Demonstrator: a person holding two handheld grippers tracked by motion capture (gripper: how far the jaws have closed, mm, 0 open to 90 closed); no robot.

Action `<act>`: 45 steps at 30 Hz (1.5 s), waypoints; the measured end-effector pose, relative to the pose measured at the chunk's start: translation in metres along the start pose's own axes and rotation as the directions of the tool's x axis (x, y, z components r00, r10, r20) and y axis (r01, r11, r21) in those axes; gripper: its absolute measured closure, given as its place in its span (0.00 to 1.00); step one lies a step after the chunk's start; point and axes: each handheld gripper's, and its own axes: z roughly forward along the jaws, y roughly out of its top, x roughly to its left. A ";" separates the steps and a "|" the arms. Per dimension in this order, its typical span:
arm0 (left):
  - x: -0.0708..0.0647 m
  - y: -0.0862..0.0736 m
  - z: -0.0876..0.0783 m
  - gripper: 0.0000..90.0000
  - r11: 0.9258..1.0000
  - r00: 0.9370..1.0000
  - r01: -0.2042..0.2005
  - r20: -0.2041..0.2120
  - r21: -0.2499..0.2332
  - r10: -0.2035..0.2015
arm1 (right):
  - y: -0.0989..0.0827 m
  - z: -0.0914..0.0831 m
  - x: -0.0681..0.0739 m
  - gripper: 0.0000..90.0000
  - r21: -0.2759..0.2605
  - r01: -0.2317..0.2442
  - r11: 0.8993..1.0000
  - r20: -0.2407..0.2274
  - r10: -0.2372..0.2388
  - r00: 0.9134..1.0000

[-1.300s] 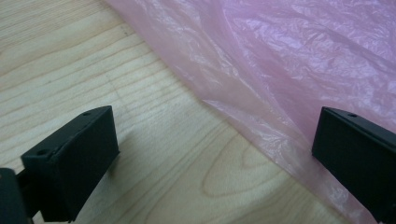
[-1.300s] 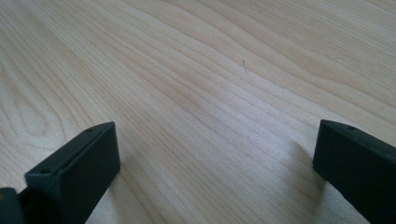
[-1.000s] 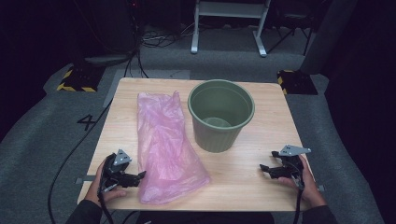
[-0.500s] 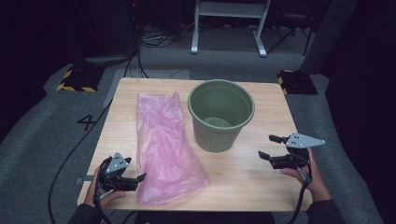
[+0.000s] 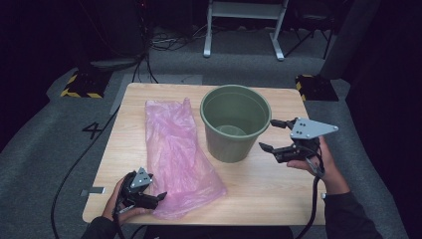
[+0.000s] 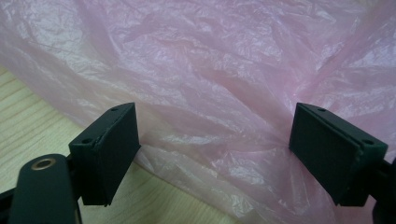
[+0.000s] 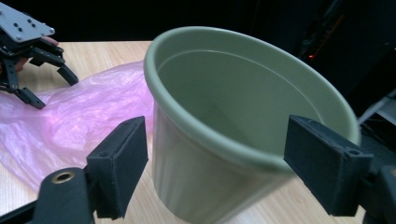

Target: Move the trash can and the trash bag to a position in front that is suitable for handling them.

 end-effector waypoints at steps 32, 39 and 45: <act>0.001 0.001 0.002 0.17 1.000 1.000 0.014 -0.014 0.002 -0.014 | 0.021 0.063 -0.006 0.65 0.184 0.099 0.978 -0.191 -0.063 0.980; 0.001 0.001 0.002 0.17 1.000 1.000 0.014 -0.014 0.002 -0.014 | 0.024 0.063 0.000 0.74 0.184 0.129 0.974 -0.194 -0.093 0.977; 0.001 0.001 0.002 0.17 1.000 1.000 0.016 -0.015 0.003 -0.016 | 0.023 0.053 0.009 0.80 0.184 0.173 0.968 -0.201 -0.135 0.970</act>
